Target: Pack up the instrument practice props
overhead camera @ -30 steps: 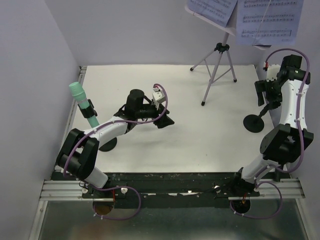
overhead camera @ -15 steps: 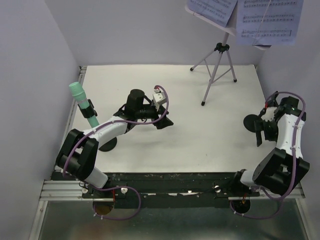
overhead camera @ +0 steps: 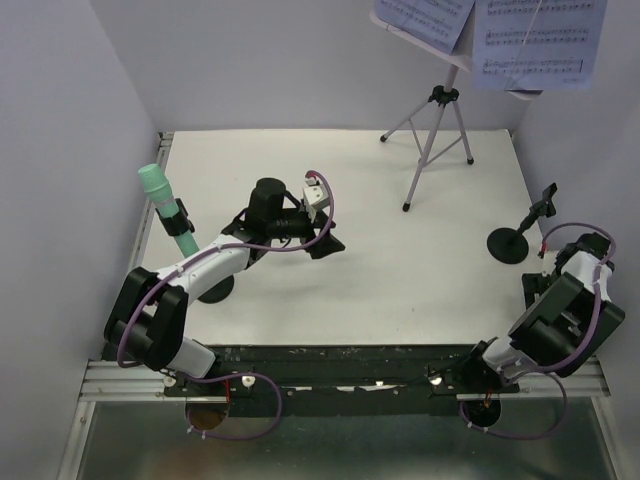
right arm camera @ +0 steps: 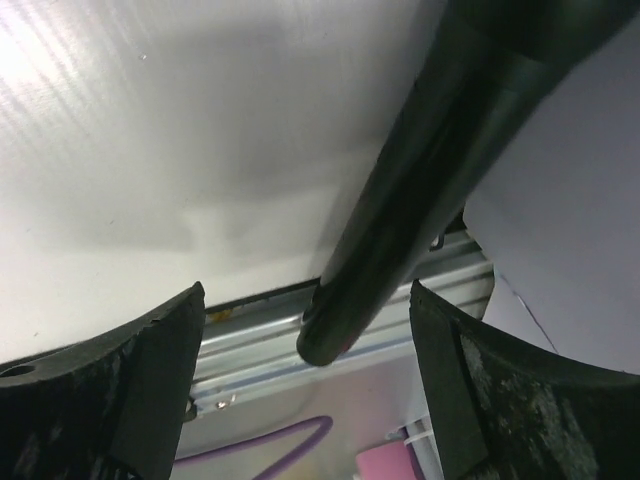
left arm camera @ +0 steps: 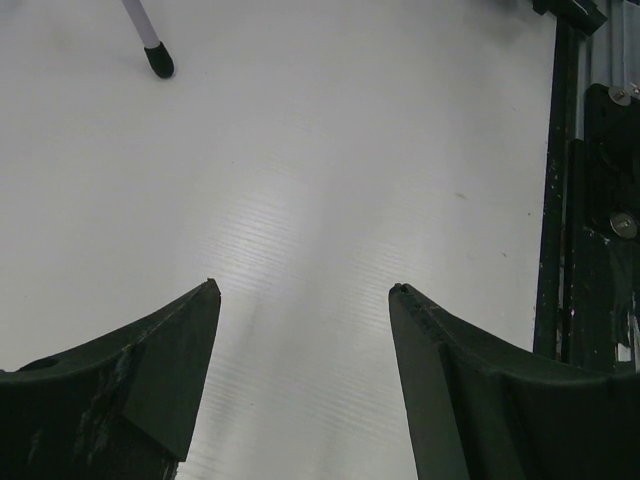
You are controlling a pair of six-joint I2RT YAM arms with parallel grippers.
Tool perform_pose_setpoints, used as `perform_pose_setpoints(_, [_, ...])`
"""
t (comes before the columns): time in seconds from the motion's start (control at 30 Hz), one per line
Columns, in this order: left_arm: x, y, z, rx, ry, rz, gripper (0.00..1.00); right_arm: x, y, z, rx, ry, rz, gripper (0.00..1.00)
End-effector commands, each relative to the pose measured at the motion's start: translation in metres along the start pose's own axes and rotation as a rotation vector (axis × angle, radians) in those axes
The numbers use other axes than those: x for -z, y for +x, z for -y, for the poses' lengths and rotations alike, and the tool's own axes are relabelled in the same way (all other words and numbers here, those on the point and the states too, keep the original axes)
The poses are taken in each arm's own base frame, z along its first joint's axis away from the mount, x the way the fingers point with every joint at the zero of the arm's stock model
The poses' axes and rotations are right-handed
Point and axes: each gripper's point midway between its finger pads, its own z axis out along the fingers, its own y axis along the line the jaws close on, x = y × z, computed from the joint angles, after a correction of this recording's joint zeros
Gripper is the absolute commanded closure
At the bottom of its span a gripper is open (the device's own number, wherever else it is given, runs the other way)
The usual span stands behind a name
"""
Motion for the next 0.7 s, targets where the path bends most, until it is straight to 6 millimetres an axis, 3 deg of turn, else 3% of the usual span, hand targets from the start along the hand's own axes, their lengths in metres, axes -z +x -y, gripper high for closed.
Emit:
perform_pose_setpoints(0.0, [0.008,-0.001,0.002,0.007,-0.033,-0.007,0.21,-0.023,-0.008,0.017,0.031,0.064,0.016,0.12])
perform_pose_setpoints(0.17, [0.013,0.001,0.003,0.002,-0.041,-0.026,0.21,-0.041,-0.006,0.017,0.003,0.03,-0.022,0.15])
perform_pose_setpoints(0.37, [0.015,0.002,0.003,-0.002,-0.052,-0.041,0.21,-0.05,-0.001,-0.003,0.054,-0.057,-0.013,0.39])
perform_pose_setpoints(0.57, [0.013,0.002,0.001,0.001,-0.049,-0.049,0.21,-0.042,0.001,-0.02,0.046,-0.12,0.027,0.6])
perform_pose_setpoints(0.67, [0.011,0.001,-0.001,0.004,-0.046,-0.05,0.21,-0.041,-0.005,-0.021,0.038,-0.132,0.052,0.64])
